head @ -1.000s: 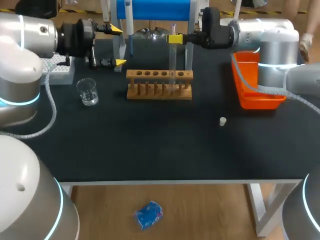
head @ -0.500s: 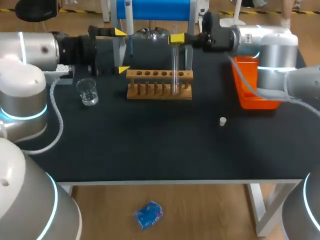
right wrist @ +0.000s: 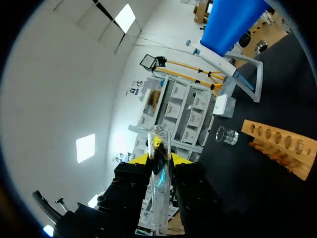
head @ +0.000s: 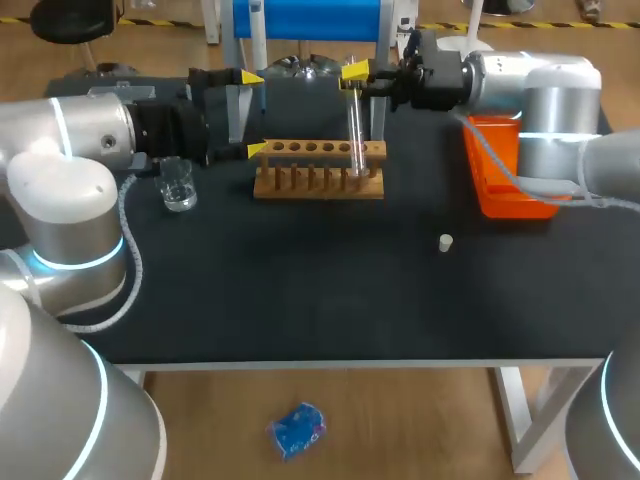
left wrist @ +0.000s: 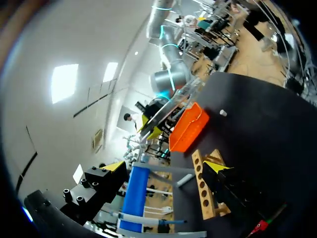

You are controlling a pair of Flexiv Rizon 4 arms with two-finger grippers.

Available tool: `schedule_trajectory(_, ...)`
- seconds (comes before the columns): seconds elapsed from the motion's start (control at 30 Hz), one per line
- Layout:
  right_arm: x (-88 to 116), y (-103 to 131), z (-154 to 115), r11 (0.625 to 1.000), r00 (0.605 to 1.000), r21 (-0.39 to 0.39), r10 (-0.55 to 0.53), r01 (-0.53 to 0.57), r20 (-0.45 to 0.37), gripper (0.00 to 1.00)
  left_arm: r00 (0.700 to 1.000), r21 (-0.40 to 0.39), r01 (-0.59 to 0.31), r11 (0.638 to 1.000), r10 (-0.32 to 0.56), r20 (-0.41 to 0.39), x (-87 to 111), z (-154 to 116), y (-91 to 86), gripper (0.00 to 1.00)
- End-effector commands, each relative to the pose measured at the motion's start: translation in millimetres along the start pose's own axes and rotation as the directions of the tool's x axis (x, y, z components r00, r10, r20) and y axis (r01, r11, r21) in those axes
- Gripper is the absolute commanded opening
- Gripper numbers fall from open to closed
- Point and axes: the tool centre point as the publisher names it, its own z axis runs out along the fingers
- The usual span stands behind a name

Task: Invert the test tube, pick up the pipette, mount the tip to pipette, aspirate from beaker and dispense into the tube, eject the tip, return the pipette, and cap with the stopper.

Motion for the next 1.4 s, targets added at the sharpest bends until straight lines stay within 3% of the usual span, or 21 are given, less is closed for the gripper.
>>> schedule_trajectory(0.03, -1.2, -5.7, -0.2, 0.986, 0.986, -0.035, 0.163, -0.162, 0.036, 0.00, 0.924, 0.103, -0.359, 0.927, 0.339, 0.176, 12.9, -9.0, -5.5, 1.00)
schedule_trajectory(0.1, -5.7, -9.3, -2.6, 0.971, 0.969, -0.030, 0.237, -0.236, 0.064, 0.00, 0.903, 0.077, -0.408, 0.910, 0.390, 0.179, 15.0, -7.6, -8.8, 1.00)
schedule_trajectory(0.5, -8.1, -10.7, -4.2, 0.970, 0.967, -0.030, 0.241, -0.240, 0.076, 0.00, 0.911, 0.066, -0.391, 0.918, 0.376, 0.167, 15.9, -6.1, -7.4, 1.00)
schedule_trajectory(0.6, -21.7, -5.7, -3.2, 0.969, 0.967, -0.036, 0.246, -0.244, 0.061, 0.00, 0.905, 0.055, -0.411, 0.910, 0.400, 0.146, 17.1, 1.4, -9.3, 1.00)
schedule_trajectory(0.97, -48.8, 2.6, 3.1, 0.968, 0.967, -0.029, 0.252, -0.251, 0.039, 0.00, 0.916, 0.160, -0.401, 0.902, 0.393, 0.084, 28.4, 25.8, -31.3, 1.00)
schedule_trajectory(1.4, -53.7, 8.7, 12.2, 0.962, 0.962, -0.001, 0.274, -0.274, 0.003, 0.00, 0.884, 0.241, -0.464, 0.852, 0.429, 0.185, 35.5, 66.1, -50.6, 1.00)
